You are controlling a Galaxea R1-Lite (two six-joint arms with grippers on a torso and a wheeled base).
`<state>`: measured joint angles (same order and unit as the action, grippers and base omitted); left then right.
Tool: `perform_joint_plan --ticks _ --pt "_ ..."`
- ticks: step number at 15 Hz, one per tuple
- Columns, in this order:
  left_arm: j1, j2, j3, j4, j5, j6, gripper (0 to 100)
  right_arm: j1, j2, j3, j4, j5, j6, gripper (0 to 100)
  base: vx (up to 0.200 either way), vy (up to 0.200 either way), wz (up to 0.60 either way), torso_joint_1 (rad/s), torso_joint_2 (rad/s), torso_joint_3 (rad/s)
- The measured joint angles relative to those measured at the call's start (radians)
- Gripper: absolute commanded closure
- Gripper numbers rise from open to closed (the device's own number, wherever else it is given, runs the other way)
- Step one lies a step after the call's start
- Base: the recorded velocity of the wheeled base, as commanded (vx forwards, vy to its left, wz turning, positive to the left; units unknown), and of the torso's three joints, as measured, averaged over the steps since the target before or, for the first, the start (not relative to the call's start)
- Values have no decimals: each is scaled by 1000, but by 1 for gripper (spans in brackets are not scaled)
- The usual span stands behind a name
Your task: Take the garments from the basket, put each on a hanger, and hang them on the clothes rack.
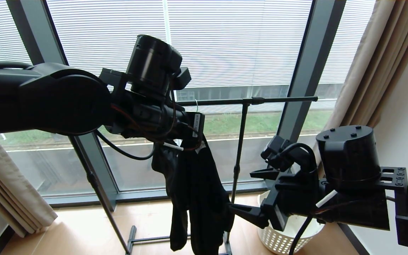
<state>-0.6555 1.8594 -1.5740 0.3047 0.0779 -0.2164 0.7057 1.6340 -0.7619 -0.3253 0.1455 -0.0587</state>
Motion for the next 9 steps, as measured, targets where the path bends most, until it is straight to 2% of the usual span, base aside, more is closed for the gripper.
perform_joint_plan --ticks 1,2,3,7,9 --pt "-6 0 0 0 0 -1 100 8 7 -12 -17 -10 69 0 0 0 0 0 0 0" --pt "-9 0 0 0 0 0 100 24 20 -27 -30 -50 123 0 0 0 0 0 0 0" --pt "-12 0 0 0 0 0 100 39 34 -44 -48 -104 151 0 0 0 0 0 0 0" --pt "-20 0 3 0 1 0 100 85 91 -100 -63 -190 230 0 0 0 0 0 0 0" --pt "-29 -1 3 0 15 0 100 98 127 -137 -64 -273 252 0 0 0 0 0 0 0"
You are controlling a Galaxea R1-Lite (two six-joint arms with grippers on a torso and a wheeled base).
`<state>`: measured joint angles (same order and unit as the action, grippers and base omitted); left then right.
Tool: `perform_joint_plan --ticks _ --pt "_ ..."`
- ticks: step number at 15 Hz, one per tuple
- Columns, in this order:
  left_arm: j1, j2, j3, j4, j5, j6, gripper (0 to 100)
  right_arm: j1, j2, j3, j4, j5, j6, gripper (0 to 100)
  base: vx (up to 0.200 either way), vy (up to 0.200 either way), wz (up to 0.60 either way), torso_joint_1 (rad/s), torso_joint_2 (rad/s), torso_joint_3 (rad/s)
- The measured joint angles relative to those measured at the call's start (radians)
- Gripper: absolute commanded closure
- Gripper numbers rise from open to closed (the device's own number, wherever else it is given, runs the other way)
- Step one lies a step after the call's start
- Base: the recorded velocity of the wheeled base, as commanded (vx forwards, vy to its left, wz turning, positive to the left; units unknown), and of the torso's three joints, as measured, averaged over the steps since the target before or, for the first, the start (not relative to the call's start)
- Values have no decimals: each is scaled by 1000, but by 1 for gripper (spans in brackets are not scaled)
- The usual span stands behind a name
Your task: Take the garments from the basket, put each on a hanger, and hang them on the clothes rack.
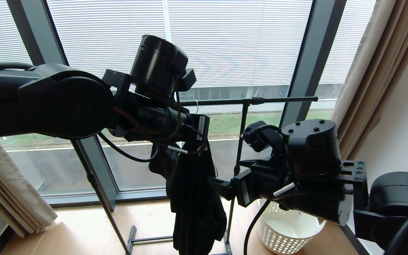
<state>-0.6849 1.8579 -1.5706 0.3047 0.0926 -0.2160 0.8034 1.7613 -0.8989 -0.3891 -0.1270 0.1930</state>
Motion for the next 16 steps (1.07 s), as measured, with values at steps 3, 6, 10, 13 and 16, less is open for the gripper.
perform_joint_plan --ticks 3,6,10,13,16 --pt "-3 -2 0 0 4 0 100 7 63 -34 10 -64 6 0 0 0 0 0 0 0" --pt "0 -8 2 0 4 0 100 -6 87 -41 12 -67 2 0 0 0 0 0 0 0" --pt "-1 -8 4 -1 4 0 100 14 84 -55 1 -61 65 0 0 0 0 0 0 0" --pt "-4 -7 -2 -1 4 2 100 23 100 -87 3 -103 86 0 0 0 0 0 0 0" --pt "-2 -10 2 -1 4 1 100 11 132 -101 3 -150 86 0 0 0 0 0 0 0"
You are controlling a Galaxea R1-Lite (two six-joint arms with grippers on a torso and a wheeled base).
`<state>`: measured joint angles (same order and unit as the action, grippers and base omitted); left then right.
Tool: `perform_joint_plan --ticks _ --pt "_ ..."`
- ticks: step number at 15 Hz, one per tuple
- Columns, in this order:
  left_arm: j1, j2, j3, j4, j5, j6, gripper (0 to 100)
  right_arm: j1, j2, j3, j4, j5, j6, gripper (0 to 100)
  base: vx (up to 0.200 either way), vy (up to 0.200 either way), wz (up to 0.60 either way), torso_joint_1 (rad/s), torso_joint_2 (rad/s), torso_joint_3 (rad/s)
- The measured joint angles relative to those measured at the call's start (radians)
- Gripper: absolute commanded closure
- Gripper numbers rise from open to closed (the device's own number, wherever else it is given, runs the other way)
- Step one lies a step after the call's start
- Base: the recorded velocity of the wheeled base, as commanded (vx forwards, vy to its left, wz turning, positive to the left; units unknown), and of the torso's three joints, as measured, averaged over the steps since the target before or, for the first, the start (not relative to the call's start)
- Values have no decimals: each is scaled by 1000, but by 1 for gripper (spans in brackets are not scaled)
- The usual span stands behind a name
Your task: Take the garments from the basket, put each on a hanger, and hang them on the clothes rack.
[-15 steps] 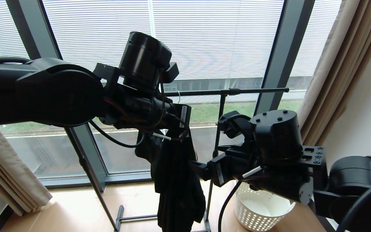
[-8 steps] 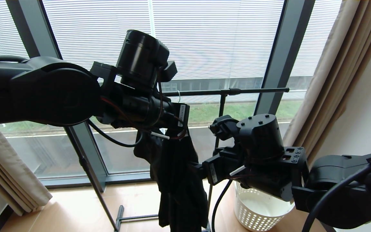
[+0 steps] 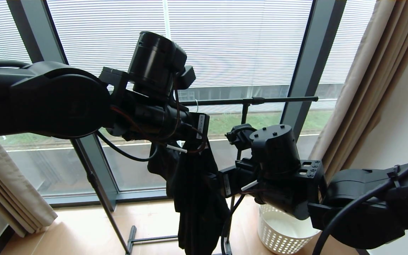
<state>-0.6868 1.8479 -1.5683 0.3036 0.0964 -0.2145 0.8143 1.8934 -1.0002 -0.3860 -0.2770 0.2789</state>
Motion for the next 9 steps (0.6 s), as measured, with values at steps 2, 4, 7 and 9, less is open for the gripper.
perform_joint_plan --ticks 2,4,7,9 --pt "3 -2 3 0 0 0 100 -18 6 0 0 0 -3 0 0 0 0 0 0 0" --pt "4 -3 3 0 0 0 100 -35 7 1 0 1 -7 0 0 0 0 0 0 0" --pt "4 -4 1 0 0 0 100 -47 7 14 0 3 -19 0 0 0 0 0 0 0" --pt "5 -4 1 0 0 -1 100 -47 -4 35 -1 18 -49 0 0 0 0 0 0 0"
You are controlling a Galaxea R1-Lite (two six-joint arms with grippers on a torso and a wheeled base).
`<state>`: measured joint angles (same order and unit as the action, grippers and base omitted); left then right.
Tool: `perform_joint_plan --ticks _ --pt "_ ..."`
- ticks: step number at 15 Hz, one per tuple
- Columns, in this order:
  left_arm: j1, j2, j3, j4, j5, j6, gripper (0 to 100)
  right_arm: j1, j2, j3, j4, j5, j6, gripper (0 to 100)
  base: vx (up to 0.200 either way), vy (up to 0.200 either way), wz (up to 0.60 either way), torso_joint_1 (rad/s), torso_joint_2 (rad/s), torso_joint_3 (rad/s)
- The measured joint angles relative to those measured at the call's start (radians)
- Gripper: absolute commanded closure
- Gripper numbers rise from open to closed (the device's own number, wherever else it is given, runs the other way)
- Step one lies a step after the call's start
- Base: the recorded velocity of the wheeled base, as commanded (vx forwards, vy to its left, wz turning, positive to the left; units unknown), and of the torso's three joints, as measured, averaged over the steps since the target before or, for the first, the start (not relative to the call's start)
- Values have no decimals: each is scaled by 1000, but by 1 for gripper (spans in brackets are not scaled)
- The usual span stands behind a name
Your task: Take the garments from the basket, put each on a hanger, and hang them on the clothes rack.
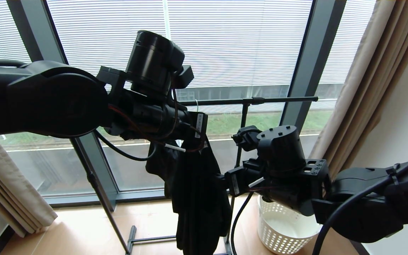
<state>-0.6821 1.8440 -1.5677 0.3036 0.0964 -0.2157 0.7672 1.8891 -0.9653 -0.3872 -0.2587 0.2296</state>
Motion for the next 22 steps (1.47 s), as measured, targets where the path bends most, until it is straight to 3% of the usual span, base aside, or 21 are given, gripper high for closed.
perform_joint_plan --ticks 6,7,13,17,20,22 --pt "2 -1 0 0 0 0 100 -7 19 4 13 -28 -66 0 0 0 0 0 0 0" --pt "2 -1 1 0 0 0 100 -12 24 5 13 -39 -70 100 0 0 0 0 0 0" --pt "21 -5 37 4 -9 16 100 -69 14 4 13 -96 -128 100 0 0 0 0 0 0" --pt "69 -8 121 3 -46 93 100 -157 -51 -22 24 -129 -288 100 0 0 0 0 0 0" --pt "101 -4 154 3 -136 136 100 -167 -83 -119 211 -221 -468 100 0 0 0 0 0 0" --pt "114 3 158 0 -139 142 100 -143 -99 -190 313 -275 -514 100 0 0 0 0 0 0"
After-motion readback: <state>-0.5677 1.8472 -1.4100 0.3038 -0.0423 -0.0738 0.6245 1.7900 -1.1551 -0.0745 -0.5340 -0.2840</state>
